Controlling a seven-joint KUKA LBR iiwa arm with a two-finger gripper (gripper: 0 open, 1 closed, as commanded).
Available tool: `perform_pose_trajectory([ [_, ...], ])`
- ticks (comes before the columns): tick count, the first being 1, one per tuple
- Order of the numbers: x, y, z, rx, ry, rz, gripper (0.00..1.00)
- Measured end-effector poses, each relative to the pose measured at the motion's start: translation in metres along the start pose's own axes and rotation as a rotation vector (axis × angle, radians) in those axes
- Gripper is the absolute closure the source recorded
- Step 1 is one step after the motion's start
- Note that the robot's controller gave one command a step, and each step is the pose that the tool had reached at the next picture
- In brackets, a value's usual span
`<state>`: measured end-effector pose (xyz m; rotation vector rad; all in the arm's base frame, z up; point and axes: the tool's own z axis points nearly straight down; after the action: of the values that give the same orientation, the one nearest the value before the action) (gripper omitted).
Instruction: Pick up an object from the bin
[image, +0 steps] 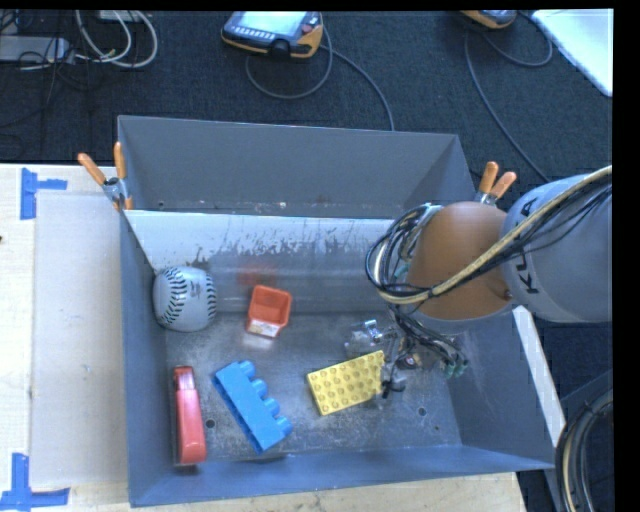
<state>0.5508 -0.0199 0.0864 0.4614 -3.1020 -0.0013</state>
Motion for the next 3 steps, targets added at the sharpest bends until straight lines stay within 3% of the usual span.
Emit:
perform_pose_trajectory([
  [3, -0.001, 0.001, -0.042, 0.002, -0.006, 0.001, 1.00],
])
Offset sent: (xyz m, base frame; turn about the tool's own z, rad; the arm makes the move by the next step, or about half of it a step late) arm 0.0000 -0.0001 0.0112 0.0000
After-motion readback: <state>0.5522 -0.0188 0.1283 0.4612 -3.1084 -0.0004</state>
